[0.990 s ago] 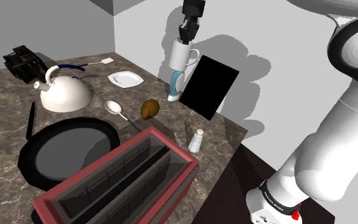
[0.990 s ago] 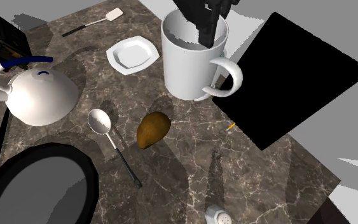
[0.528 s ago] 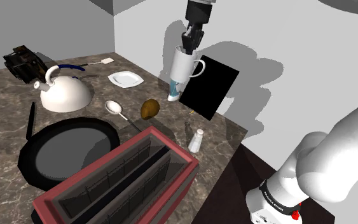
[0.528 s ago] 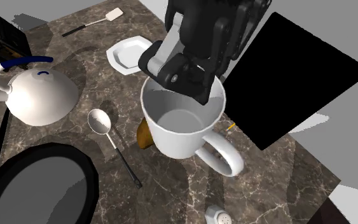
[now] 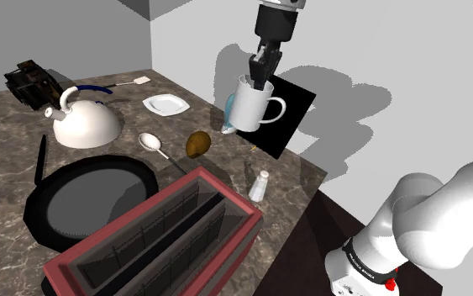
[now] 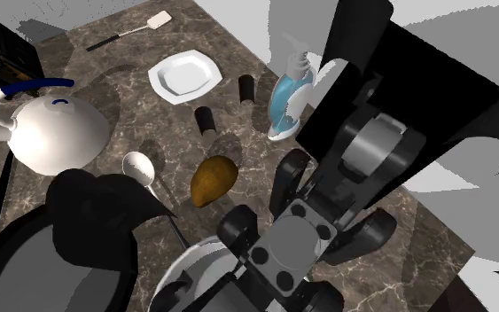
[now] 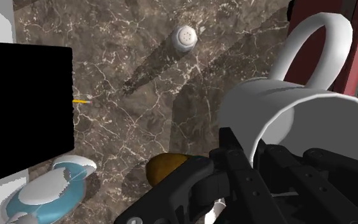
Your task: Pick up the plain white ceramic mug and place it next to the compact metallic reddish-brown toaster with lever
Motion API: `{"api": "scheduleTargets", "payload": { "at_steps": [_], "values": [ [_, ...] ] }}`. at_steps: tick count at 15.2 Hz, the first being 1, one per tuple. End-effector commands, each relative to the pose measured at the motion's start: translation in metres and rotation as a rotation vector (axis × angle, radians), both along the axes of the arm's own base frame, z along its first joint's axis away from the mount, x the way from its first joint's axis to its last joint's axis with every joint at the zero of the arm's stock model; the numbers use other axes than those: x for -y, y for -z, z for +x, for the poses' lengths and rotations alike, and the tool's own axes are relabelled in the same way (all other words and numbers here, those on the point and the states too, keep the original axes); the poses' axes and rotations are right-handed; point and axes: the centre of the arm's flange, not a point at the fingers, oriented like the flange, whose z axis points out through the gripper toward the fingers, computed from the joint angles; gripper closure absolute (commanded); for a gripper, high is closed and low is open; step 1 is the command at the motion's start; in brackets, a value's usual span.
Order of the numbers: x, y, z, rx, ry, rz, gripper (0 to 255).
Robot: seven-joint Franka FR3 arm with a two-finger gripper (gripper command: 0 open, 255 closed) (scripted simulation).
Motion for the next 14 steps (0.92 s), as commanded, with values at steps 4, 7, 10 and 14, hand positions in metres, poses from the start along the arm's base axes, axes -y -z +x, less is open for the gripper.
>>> {"api": "scheduleTargets", "payload": {
  "at_steps": [4,7,10,14],
  "values": [
    [-0.040,0.000,-0.055,0.000,0.001,-0.001,255],
    [-0.063,0.000,-0.087,0.000,0.001,-0.001,255],
    [-0.074,0.005,-0.103,0.000,0.001,-0.001,255],
    [-0.074,0.026,-0.103,0.000,0.001,-0.001,255]
  ]
}}
